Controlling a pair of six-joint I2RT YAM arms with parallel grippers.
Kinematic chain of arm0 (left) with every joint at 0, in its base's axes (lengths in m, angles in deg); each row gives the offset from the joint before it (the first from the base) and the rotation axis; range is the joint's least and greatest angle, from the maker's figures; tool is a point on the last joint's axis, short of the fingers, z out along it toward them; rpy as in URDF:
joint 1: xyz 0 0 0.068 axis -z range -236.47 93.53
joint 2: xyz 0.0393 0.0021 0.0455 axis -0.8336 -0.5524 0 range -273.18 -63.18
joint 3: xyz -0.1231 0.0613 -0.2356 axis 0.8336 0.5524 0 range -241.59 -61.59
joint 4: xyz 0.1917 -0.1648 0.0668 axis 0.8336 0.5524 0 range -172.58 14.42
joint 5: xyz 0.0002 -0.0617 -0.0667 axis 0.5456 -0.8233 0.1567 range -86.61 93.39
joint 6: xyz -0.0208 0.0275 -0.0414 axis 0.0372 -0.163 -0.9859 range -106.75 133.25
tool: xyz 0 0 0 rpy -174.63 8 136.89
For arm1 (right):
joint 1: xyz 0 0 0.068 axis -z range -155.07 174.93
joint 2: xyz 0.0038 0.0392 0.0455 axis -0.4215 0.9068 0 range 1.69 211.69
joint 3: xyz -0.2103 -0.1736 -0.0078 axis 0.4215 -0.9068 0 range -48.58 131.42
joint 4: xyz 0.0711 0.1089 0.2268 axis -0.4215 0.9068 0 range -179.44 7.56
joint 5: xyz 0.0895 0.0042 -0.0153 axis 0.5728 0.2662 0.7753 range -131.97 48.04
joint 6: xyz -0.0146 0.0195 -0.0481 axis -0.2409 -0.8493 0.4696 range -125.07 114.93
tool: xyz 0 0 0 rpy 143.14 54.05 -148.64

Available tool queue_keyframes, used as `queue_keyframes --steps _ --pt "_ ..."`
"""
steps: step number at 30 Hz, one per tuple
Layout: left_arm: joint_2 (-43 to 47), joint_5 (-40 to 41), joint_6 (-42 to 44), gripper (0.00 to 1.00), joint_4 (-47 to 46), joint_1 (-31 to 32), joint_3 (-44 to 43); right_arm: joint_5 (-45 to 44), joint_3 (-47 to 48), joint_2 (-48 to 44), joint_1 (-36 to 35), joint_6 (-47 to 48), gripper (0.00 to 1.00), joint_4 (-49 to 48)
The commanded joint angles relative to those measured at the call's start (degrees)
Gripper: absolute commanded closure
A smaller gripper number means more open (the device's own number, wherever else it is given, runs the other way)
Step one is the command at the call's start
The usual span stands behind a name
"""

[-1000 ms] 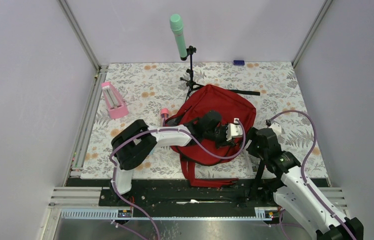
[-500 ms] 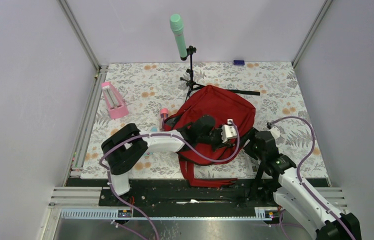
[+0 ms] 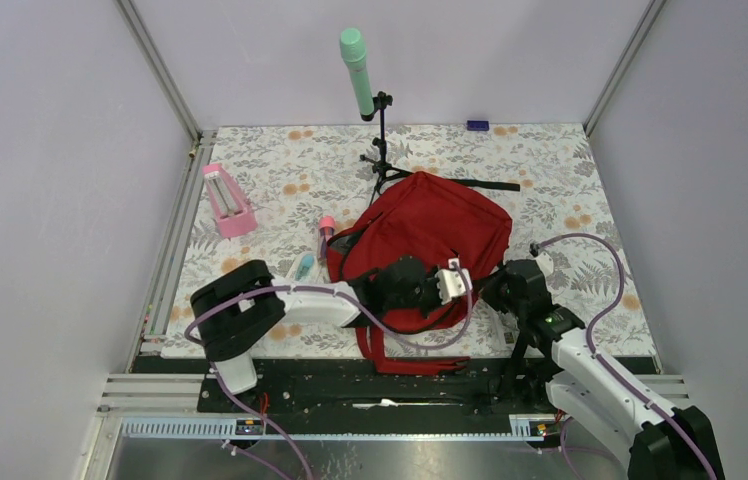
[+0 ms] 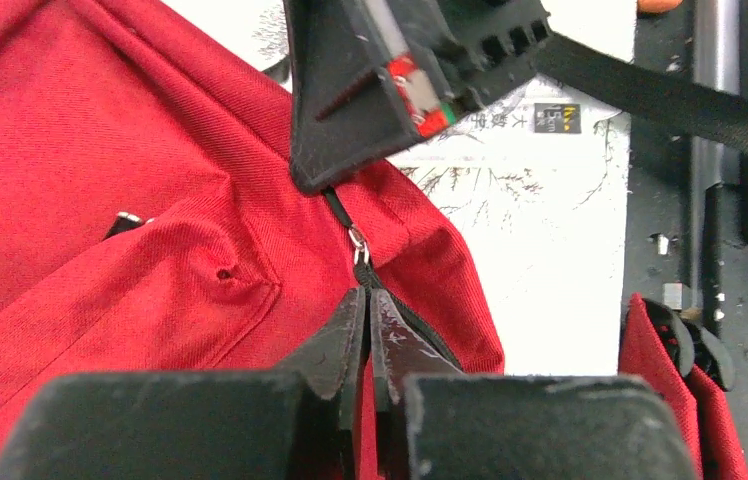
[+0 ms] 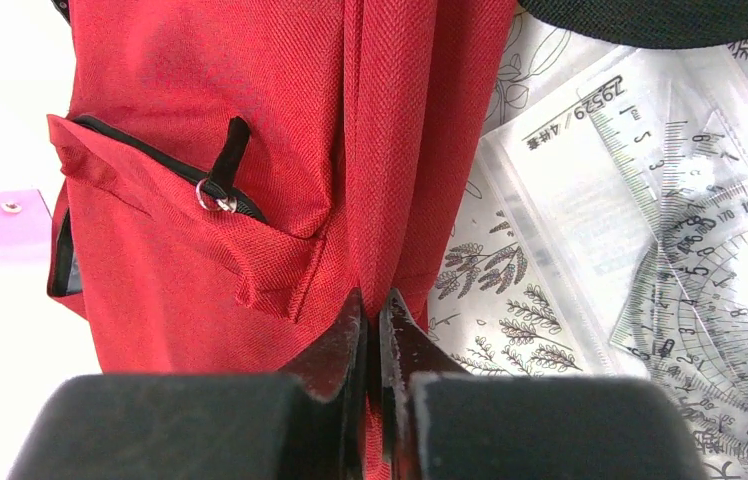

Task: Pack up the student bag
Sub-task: Zip the student bag at the center of the board.

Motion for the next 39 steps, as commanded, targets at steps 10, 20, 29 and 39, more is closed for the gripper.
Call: queue_keyframes --steps 10,20,29,39 --pt "10.8 21.7 3.4 1.0 -19.6 8.3 14.4 -13.3 7.2 5.9 0.2 -0.1 1.0 -0.1" --pt "13.5 23.6 0.9 1.0 -20.6 8.5 18.8 -17.7 13.1 5.1 0.2 0.8 1.0 -0.1" --pt "14.2 16.8 -14.3 0.59 -17.0 7.7 13.4 -13.1 8.3 3.3 0.2 3.0 1.0 -5.8" --pt "10.7 -16.7 -28.9 0.27 -16.3 -6.6 7.5 -4.4 5.6 -0.5 0.2 13.8 1.0 -11.1"
